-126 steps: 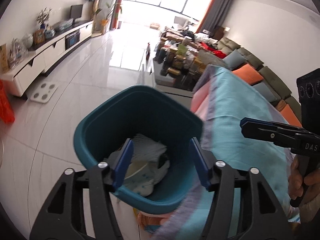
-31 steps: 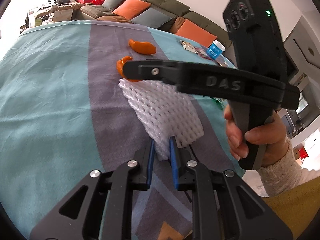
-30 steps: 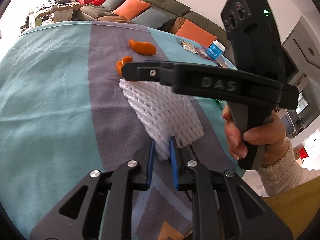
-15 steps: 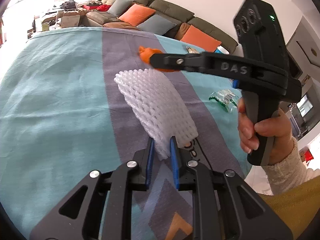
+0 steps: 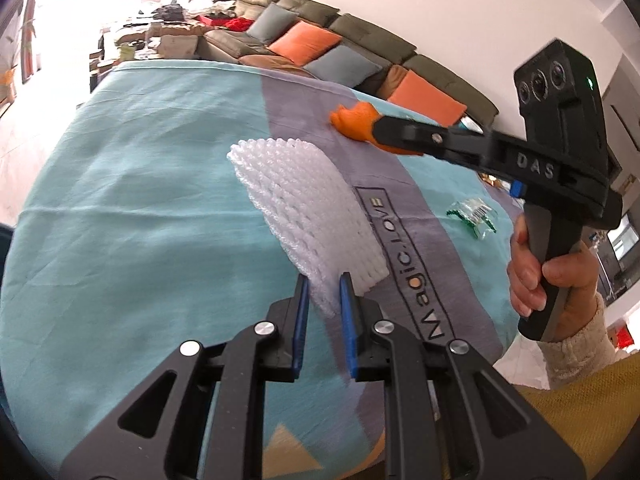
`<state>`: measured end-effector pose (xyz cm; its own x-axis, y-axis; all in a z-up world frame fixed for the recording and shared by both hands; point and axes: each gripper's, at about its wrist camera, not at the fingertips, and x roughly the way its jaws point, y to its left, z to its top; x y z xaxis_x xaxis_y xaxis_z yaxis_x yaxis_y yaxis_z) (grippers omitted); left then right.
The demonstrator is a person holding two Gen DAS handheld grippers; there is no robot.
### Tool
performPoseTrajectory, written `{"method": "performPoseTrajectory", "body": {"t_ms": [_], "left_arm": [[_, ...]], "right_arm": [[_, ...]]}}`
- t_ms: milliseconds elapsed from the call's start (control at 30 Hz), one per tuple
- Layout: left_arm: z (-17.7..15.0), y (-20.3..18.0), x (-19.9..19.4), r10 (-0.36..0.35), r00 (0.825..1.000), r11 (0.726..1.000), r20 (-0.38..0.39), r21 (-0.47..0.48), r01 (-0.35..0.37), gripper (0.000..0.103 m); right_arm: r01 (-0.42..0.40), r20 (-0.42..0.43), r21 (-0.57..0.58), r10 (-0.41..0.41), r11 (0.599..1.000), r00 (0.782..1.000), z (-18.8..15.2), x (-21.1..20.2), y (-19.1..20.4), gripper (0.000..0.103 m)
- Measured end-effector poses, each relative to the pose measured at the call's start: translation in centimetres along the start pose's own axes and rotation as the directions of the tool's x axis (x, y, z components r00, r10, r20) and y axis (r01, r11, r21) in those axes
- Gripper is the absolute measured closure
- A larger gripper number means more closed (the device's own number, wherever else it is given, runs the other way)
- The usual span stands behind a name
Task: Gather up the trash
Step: 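Grasp the white foam net with the left tool while the right tool grasps an orange peel, then carry the foam net and orange peel over the teal bin with both tools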
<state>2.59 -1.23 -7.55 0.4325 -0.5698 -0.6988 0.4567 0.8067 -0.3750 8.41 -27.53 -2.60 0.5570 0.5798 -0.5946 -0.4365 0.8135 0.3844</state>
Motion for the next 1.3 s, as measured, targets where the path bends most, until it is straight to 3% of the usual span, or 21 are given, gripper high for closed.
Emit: {"method": "performPoseTrajectory", "body": {"t_ms": [667, 1300], "left_arm": [[-2.4, 4.7, -5.0, 0.081, 0.994, 0.989, 0.075, -0.131, -0.071, 0.087], [-4.0, 6.9, -9.3, 0.172, 0.976, 0.967, 0.137, -0.213, -0.14, 0.087]], "right_arm": [[-0.107, -0.07, -0.089, 0.101, 0.99, 0.992, -0.7, 3.6, 5.2, 0.088], [-0.201, -0.122, -0.144, 0.185, 0.969, 0.975, -0.8, 6.4, 8.7, 0.088]]}}
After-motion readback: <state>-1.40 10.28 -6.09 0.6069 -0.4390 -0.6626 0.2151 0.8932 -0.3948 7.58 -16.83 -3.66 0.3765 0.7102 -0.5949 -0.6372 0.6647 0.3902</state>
